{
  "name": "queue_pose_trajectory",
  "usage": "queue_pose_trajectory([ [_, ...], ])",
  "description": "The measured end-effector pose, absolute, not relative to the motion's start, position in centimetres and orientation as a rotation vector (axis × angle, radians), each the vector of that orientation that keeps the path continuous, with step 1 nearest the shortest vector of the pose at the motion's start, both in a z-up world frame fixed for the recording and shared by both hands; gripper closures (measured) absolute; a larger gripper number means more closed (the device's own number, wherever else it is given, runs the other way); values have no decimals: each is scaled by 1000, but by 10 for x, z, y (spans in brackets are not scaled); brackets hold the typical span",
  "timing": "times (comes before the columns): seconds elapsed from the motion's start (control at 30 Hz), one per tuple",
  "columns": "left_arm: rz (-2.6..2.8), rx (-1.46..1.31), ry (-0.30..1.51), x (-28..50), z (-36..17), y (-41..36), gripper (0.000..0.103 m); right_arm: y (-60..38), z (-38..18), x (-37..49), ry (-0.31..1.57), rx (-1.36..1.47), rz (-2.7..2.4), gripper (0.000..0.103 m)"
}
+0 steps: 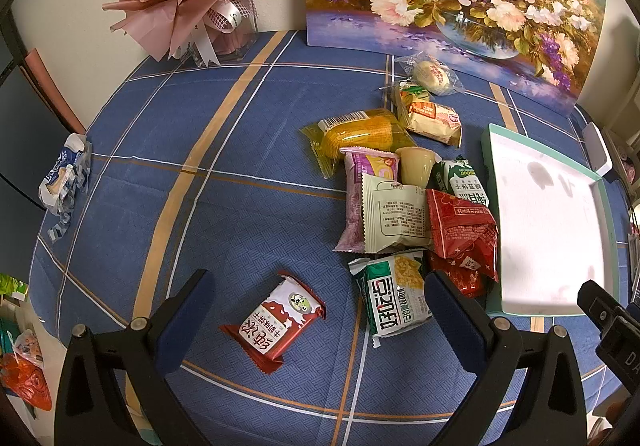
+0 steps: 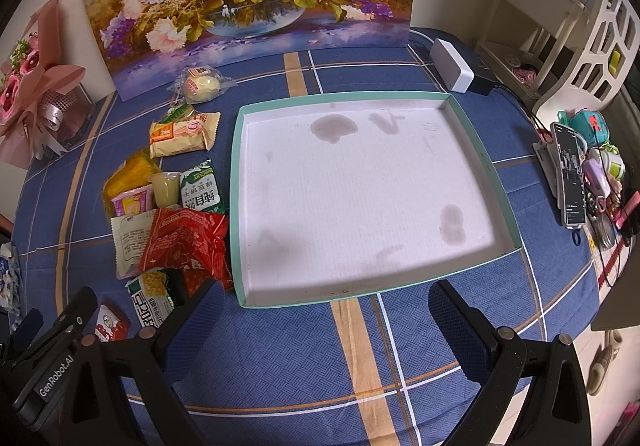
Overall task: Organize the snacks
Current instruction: 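Grasp the red milk biscuit pack with the left tool while the right tool grasps the green corn snack bag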
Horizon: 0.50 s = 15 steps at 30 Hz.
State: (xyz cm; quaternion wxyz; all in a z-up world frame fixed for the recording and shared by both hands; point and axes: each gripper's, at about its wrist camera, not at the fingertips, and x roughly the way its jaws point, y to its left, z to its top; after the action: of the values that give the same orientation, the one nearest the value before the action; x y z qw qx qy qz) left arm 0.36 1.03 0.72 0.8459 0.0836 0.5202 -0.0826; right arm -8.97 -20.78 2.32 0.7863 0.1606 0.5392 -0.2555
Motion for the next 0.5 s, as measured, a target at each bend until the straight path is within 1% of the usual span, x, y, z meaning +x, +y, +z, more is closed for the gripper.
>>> queue_pose_trajectory([
  [0.23,-181,157,1102,4,8,14,0,-204,25,-87,1152,349,-523,0],
  [0.5,-96,54,1136,12,0,53,0,-174,17,-58,1180,388,-322,0],
])
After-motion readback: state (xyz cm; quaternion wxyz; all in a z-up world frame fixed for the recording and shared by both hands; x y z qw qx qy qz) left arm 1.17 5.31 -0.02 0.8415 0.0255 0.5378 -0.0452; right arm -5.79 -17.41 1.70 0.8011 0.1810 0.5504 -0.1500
